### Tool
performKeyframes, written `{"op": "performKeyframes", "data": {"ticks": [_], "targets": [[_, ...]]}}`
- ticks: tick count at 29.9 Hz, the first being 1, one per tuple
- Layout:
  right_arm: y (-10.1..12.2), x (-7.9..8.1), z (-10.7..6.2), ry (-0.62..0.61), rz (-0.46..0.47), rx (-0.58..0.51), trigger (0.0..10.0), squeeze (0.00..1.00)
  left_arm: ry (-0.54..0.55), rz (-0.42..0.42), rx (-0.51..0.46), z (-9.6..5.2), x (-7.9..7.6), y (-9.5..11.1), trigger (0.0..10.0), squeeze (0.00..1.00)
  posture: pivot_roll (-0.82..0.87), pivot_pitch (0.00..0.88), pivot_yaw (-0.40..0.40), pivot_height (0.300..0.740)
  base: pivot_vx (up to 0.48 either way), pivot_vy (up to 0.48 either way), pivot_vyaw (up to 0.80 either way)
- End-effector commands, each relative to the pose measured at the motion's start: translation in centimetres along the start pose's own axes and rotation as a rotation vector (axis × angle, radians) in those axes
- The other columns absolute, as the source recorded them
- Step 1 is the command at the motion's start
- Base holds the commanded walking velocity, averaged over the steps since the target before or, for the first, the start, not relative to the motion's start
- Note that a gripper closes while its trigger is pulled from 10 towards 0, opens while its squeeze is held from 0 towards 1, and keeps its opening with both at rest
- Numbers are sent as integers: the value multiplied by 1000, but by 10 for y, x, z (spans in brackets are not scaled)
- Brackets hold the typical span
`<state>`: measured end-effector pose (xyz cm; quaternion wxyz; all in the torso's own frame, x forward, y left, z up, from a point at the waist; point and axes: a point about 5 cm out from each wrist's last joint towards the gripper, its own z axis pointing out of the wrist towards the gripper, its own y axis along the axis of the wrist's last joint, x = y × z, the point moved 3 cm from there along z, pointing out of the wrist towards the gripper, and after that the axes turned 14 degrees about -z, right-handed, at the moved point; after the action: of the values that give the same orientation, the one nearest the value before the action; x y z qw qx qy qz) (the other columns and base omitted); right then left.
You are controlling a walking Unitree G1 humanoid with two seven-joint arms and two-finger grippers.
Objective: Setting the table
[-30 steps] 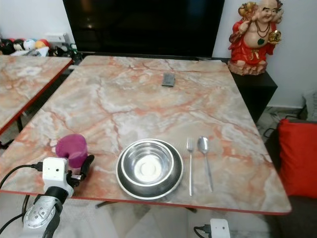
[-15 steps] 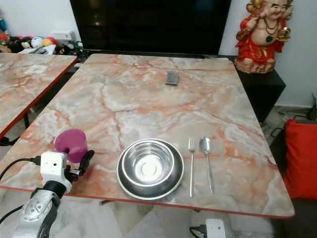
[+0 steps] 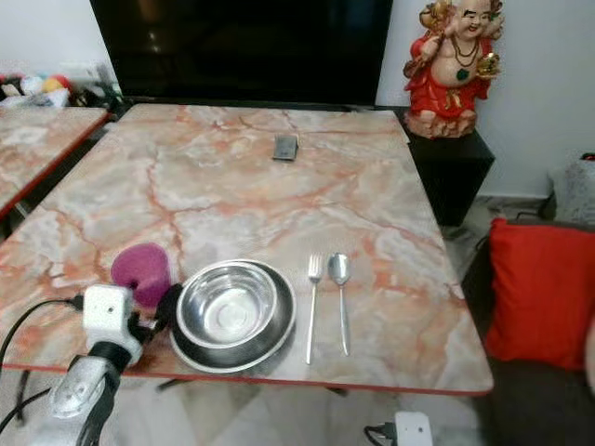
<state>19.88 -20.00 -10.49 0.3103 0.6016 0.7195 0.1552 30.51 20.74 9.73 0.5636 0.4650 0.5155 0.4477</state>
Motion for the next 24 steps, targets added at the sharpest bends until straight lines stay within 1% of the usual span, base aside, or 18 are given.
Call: {"op": "performKeyframes", "data": {"ticks": [1,2,6,7,8,10,12,15,16,17,20,24], "targets": [[-3,2,-1,12,-4,14,10000,0,13,12,-20,-1,4,5,10000,0,2,62,-21,740,0,0,0],[-3,2,-1,12,-3,15,10000,0,27,16,-23,-2,8,7,10000,0,0,60,-20,740,0,0,0],[-3,3,0,14,-3,15,10000,0,32,22,-27,-1,11,9,10000,0,3,64,-22,740,0,0,0],[-2,3,0,15,-4,15,10000,0,33,19,-31,0,12,11,10000,0,3,65,-22,740,0,0,0],[-2,4,0,17,-4,14,10000,0,36,-5,-39,2,13,14,10000,0,3,68,-22,740,0,0,0],[-2,5,0,18,-4,14,10000,0,34,-14,-38,4,13,15,10000,0,4,71,-24,740,0,0,0],[0,7,0,22,-6,13,10000,0,19,-18,-30,9,13,17,10000,0,1,75,-24,740,0,0,0],[0,8,0,24,-6,13,10000,0,4,6,-26,17,13,19,10000,0,1,76,-24,740,0,0,0],[0,8,0,25,-7,13,10000,0,-5,-4,-24,20,13,20,10000,0,3,80,-25,740,0,0,0],[0,9,0,27,-8,13,10000,0,-34,-20,-6,27,10,20,10000,0,3,80,-25,740,0,0,0],[0,9,0,29,-9,12,10000,0,-71,-42,42,41,8,16,10000,0,6,84,-24,740,0,0,0],[1,8,0,28,-7,11,10000,0,-65,-63,69,52,7,13,10000,0,-6,90,-22,740,0,0,0]]}}
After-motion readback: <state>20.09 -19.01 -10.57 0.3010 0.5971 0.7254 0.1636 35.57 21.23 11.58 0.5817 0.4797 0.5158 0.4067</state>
